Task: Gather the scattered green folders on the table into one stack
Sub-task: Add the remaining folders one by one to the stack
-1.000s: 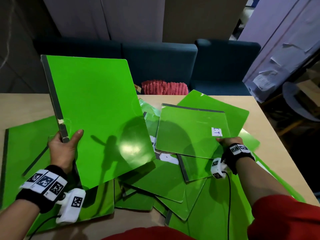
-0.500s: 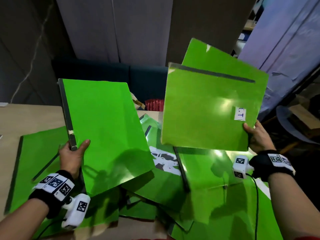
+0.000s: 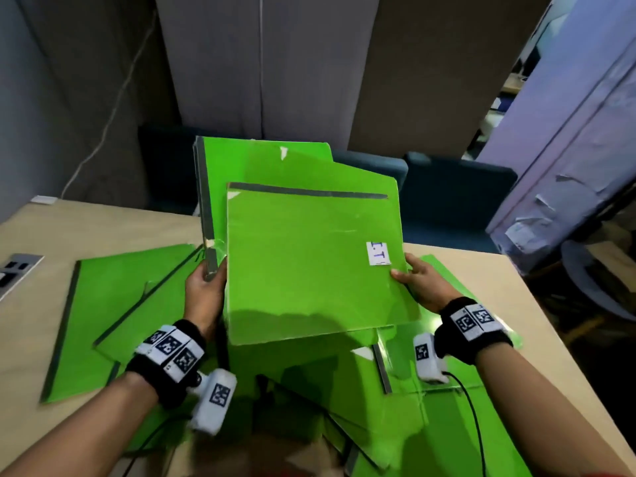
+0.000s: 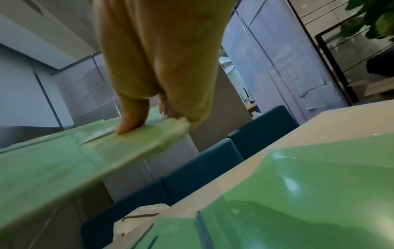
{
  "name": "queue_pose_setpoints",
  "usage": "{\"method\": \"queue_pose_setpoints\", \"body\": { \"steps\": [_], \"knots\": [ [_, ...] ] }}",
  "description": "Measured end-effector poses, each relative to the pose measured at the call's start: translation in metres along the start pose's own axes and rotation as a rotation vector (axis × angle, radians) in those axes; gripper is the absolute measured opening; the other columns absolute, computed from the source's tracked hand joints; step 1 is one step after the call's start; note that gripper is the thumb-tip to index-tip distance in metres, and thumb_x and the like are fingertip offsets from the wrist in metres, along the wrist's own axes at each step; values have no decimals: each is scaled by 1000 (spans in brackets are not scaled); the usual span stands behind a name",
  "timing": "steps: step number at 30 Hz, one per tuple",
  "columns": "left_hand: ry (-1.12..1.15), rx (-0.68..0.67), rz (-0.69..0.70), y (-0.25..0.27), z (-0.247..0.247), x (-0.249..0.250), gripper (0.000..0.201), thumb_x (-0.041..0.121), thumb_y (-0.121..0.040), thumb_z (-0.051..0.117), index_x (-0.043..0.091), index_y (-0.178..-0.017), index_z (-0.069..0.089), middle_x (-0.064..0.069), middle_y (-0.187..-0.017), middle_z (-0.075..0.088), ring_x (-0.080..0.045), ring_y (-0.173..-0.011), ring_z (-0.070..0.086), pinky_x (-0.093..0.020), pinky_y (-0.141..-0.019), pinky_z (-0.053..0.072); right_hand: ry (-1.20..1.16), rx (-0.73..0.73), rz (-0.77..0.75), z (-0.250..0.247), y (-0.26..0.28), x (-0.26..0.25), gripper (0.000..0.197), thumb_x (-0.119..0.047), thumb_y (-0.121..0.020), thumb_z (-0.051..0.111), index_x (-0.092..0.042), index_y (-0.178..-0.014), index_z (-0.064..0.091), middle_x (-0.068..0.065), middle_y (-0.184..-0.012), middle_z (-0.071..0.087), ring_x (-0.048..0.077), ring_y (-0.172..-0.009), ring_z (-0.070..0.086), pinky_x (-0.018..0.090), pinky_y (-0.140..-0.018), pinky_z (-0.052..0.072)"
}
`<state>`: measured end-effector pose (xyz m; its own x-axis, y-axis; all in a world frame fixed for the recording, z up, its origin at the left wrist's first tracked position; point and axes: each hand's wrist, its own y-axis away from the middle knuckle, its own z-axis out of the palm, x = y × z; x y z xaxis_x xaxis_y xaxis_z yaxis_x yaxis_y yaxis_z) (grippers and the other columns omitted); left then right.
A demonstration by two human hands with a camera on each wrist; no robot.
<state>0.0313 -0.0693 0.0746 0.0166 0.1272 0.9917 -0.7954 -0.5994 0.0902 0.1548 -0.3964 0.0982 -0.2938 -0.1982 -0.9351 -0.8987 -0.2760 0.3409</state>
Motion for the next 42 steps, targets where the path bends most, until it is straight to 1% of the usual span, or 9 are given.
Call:
{"method": "queue_pose_setpoints", "body": {
  "steps": [7, 11, 14, 18, 22, 28, 33, 37, 42],
  "knots": [
    [22, 32, 46, -7, -15, -4, 11, 9, -90, 53, 14, -99, 56, 3, -85, 59, -11, -78, 53, -15, -71, 45, 669, 0, -2, -20, 3, -35, 32, -4, -83, 64, -11, -113, 56, 2, -71, 63, 3, -46, 55, 10, -41, 41],
    [-7, -35, 112, -9, -31, 4, 13, 17, -86, 59, 26, -81, 52, 5, -83, 56, -8, -78, 52, -19, -72, 40, 982, 131, -188, -35, -2, -78, 42, -5, -77, 71, -15, -116, 60, 14, -107, 70, 13, -76, 62, 11, -64, 48],
    [-42, -104, 156, -8, -32, 2, 14, 11, -86, 60, 23, -80, 54, 1, -80, 56, -9, -74, 51, -9, -65, 44, 1288, 136, -420, 0, 6, -116, 46, -14, -82, 66, -26, -125, 56, 4, -126, 62, 21, -111, 56, 42, -98, 43],
    [-86, -199, 137, -1, -17, -6, 19, 5, -82, 62, 20, -76, 52, -6, -76, 46, -13, -68, 43, -9, -57, 37, 1664, 91, -745, 84, 8, -142, 34, -33, -91, 49, -30, -125, 55, 4, -116, 62, 29, -115, 45, 41, -95, 26],
    [-92, -337, 92, 10, -14, -8, 24, -4, -83, 56, 20, -86, 60, 24, -69, 71, 12, -68, 62, -1, -64, 45, 1579, 174, -798, 124, -4, -138, 52, -36, -80, 64, -29, -130, 49, 4, -127, 53, 28, -121, 38, 45, -103, 19],
    [52, -347, -9, 24, -31, -19, 47, 47, -62, 76, 16, -95, 61, 16, -79, 74, 3, -76, 66, -13, -68, 49, 1121, 471, -115, 88, -4, -83, 111, -77, -63, 55, -18, -146, 11, 19, -144, 35, 36, -127, 43, 47, -101, 36],
    [77, -285, -43, 20, -26, -23, 18, 24, -81, 63, 13, -95, 61, 6, -82, 72, -6, -82, 64, -21, -80, 48, 809, 164, 107, 53, 5, -38, 88, -79, -52, 58, -5, -100, 61, 17, -100, 69, 23, -75, 62, 31, -70, 49],
    [54, -210, -49, 16, -19, -26, 10, 20, -89, 53, 16, -98, 57, 5, -97, 60, -9, -92, 54, -28, -92, 39, 508, 211, 23, 47, 8, -23, 25, -35, -83, 64, -10, -81, 61, 2, -67, 63, 0, -39, 54, 16, -39, 42],
    [53, -165, 28, 11, -11, -25, 10, 13, -89, 53, 18, -81, 55, 6, -66, 54, 1, -54, 51, -12, -57, 43, 78, 412, -32, 65, 6, -11, 40, -28, -88, 60, 1, -115, 58, 20, -114, 65, 31, -97, 64, 46, -90, 51]
  ]
}}
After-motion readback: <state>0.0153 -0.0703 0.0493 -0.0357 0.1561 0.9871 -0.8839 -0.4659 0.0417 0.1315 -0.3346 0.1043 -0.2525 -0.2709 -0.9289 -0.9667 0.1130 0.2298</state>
